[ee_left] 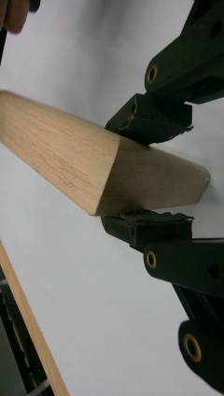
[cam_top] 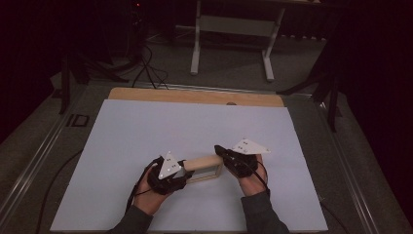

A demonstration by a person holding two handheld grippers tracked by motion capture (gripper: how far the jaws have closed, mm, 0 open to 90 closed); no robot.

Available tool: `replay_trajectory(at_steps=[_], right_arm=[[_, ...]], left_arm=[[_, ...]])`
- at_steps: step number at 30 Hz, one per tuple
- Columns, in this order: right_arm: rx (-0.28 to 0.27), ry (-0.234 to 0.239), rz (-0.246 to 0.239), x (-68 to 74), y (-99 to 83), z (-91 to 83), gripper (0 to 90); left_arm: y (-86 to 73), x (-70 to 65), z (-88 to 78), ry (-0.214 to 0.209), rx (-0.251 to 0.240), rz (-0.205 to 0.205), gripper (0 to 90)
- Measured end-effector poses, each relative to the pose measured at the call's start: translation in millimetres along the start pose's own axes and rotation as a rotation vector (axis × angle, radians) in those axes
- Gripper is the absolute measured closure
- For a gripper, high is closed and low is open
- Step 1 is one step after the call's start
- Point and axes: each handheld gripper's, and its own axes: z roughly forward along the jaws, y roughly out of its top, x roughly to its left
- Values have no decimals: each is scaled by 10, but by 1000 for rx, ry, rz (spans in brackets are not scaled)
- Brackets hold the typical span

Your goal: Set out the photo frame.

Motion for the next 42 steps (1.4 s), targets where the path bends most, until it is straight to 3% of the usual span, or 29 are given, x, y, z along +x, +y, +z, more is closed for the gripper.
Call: replay_trajectory(at_steps=[3, 13, 19, 23, 28, 32, 42], right_arm=[[3, -1, 0, 1, -1, 1, 900], [13, 4, -8, 8, 17, -19, 895], [2, 22, -15, 1, 47, -84, 819], [-3, 68, -30, -5, 67, -147, 683], [32, 111, -29, -18, 57, -155, 491], [62, 151, -36, -20, 24, -143, 441], [108, 186, -29, -51, -76, -74, 384]], left_arm=[[0, 20, -7, 22, -1, -8, 564], [0, 28, -8, 24, -2, -13, 565], [-1, 26, -9, 24, -2, -12, 566], [1, 26, -9, 23, -2, -14, 567], [0, 29, -11, 22, -1, -11, 571], [1, 38, -11, 18, 0, -10, 574], [0, 43, -12, 14, -1, -9, 576]])
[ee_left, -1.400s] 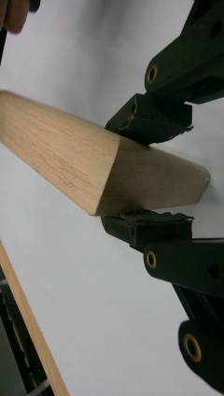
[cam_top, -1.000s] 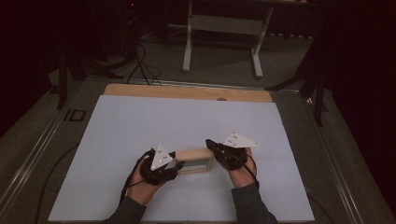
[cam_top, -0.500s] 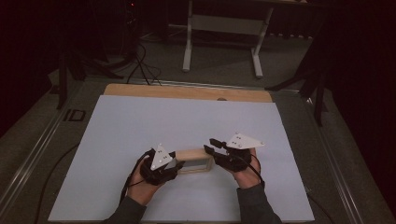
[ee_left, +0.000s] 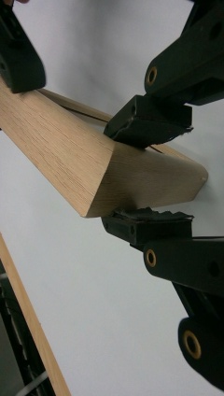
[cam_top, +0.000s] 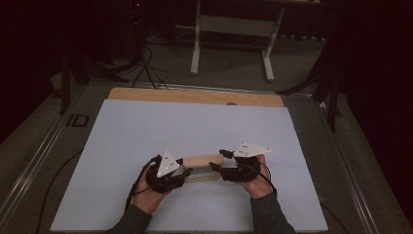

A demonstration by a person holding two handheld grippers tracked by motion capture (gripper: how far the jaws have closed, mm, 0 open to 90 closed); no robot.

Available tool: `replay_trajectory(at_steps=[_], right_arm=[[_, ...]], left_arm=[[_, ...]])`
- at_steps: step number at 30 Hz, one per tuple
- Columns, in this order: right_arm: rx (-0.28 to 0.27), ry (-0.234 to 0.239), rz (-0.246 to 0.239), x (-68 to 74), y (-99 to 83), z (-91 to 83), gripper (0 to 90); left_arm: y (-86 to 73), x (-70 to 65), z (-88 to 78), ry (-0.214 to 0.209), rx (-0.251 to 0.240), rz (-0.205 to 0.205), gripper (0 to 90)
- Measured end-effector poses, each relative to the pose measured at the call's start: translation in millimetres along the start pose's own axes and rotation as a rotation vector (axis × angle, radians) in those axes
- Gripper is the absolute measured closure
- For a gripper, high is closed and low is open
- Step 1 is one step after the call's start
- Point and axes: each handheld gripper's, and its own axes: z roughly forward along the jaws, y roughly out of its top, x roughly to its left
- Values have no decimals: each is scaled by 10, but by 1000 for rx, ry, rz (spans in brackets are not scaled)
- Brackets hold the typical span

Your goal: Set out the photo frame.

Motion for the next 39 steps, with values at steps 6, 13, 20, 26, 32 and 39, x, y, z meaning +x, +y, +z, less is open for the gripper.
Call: replay_trajectory(at_steps=[6, 13, 20, 26, 32, 39], right_arm=[[17, 29, 3, -34, -51, 32, 363], [54, 21, -16, -40, -104, 82, 369], [60, 20, -9, -73, -144, 90, 428], [52, 22, -9, -100, -157, 65, 475], [48, 27, -18, -116, -162, 35, 502], [46, 12, -35, -102, -154, 32, 510]], left_arm=[[-2, 7, 0, -5, -1, 1, 578], [-5, 15, 3, -8, -4, -3, 579], [-8, 19, 1, -12, -5, 1, 581], [-8, 21, -1, -14, -4, 4, 582], [-2, 31, -3, -19, 0, 5, 584], [9, 41, 1, -21, 3, 1, 584]])
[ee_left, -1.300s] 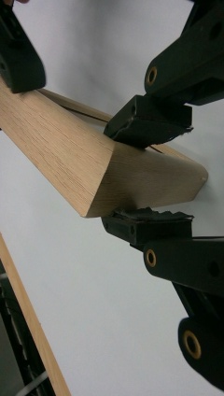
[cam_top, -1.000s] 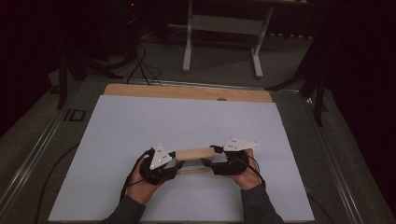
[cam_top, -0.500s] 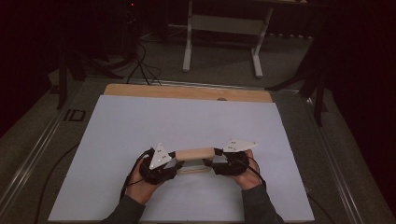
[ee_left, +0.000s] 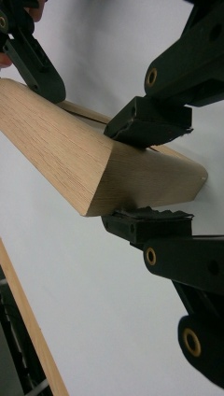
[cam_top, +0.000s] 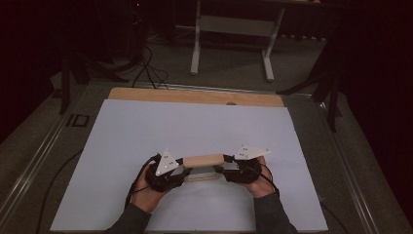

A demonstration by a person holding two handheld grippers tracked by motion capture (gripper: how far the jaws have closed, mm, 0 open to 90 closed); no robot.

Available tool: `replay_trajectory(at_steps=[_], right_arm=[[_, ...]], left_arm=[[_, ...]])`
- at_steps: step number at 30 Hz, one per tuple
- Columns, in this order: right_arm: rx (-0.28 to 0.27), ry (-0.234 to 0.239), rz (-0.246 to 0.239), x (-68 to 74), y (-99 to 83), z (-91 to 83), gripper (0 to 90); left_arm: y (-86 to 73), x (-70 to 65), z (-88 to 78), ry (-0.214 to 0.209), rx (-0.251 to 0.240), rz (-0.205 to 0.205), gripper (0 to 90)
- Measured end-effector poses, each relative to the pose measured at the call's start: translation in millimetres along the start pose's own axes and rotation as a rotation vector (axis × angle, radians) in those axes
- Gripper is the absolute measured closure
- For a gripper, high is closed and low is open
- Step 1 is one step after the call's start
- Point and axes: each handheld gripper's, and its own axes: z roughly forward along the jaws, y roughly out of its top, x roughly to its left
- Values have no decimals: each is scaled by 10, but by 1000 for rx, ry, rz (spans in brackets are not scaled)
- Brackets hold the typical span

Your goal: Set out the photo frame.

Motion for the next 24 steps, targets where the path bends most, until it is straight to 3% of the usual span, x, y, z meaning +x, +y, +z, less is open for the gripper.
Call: replay_trajectory(at_steps=[13, 24], right_arm=[[4, -27, -13, 31, 32, 16, 510], [12, -40, -21, 33, 95, 72, 511]], left_arm=[[9, 38, 3, -9, 3, -13, 583], [54, 152, -5, -19, 7, -17, 581]])
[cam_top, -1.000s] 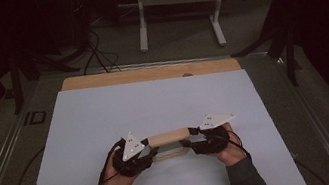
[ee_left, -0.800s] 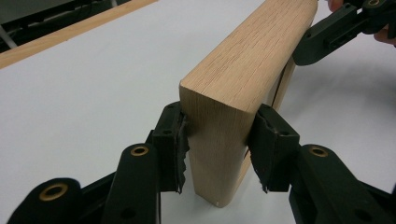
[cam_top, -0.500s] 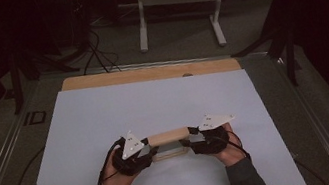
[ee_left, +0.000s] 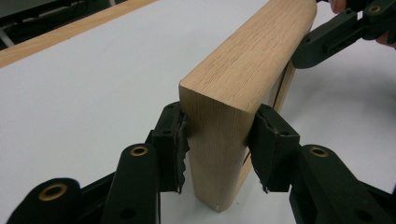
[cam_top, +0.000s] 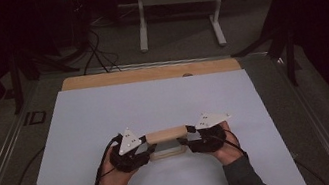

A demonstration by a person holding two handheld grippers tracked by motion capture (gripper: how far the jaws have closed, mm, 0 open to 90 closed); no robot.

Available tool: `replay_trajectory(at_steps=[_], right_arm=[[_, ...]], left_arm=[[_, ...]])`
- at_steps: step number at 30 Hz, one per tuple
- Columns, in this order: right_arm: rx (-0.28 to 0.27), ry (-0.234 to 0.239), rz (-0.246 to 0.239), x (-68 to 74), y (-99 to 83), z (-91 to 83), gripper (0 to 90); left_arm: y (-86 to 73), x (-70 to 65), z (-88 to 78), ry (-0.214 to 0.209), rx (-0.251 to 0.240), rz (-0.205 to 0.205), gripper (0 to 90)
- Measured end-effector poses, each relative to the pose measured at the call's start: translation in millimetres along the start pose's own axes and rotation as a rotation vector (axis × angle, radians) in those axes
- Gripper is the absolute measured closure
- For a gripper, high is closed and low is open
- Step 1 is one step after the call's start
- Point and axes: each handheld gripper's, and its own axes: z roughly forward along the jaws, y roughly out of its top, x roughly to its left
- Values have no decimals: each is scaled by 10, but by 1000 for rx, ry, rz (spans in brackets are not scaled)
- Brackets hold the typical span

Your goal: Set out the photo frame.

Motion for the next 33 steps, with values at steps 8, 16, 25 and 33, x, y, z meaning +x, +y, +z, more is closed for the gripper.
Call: replay_trajectory(at_steps=[8, 16, 25, 33], right_arm=[[-14, -30, 19, -42, 94, 63, 512], [-17, -67, 21, -99, 204, 110, 512], [-22, -88, 38, -183, 285, 205, 512], [-39, -101, 68, -236, 303, 264, 512]], left_arm=[[69, 165, 33, -26, -7, -30, 576], [157, 310, 90, -30, -19, -16, 571], [225, 471, 167, -28, -18, -19, 560], [259, 586, 247, -35, -18, -45, 551]])
